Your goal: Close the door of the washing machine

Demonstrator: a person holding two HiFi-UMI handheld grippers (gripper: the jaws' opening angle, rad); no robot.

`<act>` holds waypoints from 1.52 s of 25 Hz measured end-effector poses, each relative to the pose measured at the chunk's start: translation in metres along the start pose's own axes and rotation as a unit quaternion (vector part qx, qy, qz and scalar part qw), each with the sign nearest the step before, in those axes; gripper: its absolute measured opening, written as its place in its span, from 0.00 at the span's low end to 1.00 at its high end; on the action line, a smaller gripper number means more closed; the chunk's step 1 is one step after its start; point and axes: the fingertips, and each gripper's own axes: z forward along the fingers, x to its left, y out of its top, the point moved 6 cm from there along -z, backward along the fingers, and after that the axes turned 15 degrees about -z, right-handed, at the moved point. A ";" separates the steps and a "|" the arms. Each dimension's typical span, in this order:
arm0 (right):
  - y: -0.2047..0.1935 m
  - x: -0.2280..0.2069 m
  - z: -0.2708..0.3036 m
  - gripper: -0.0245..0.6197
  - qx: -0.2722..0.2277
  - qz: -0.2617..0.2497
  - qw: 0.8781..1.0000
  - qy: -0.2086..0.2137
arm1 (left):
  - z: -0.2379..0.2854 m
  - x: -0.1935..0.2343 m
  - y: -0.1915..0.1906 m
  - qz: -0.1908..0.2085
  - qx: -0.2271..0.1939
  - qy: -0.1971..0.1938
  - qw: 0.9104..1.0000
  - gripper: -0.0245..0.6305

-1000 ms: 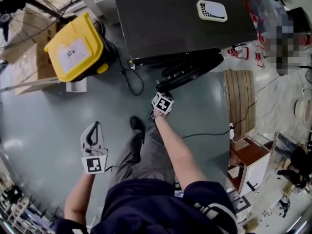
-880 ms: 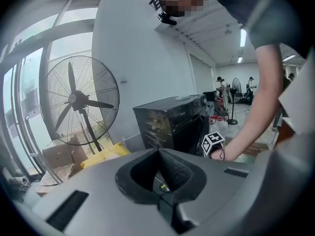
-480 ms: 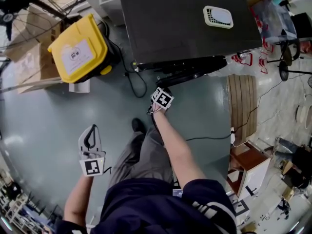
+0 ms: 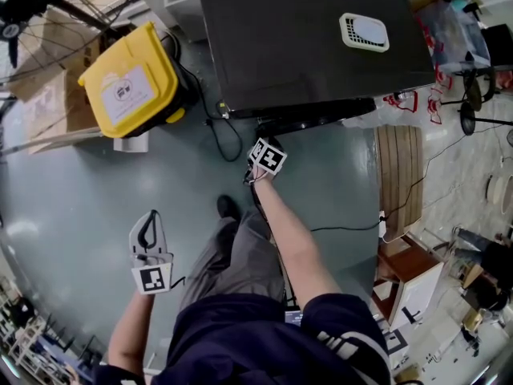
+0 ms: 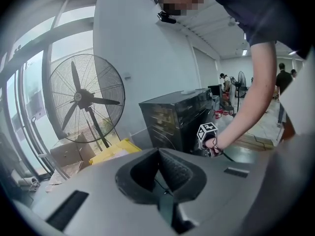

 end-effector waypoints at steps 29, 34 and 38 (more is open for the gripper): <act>0.011 -0.002 0.001 0.08 -0.008 -0.262 0.959 0.108 | 0.016 -0.004 -0.009 0.007 0.019 0.006 1.000 0.07; 0.009 -0.001 0.003 0.08 -0.007 -0.263 0.960 0.100 | 0.015 0.002 -0.011 0.008 0.024 0.012 1.000 0.07; 0.010 0.000 0.004 0.08 -0.007 -0.249 0.964 0.098 | 0.016 0.000 -0.014 0.003 0.029 0.016 0.999 0.07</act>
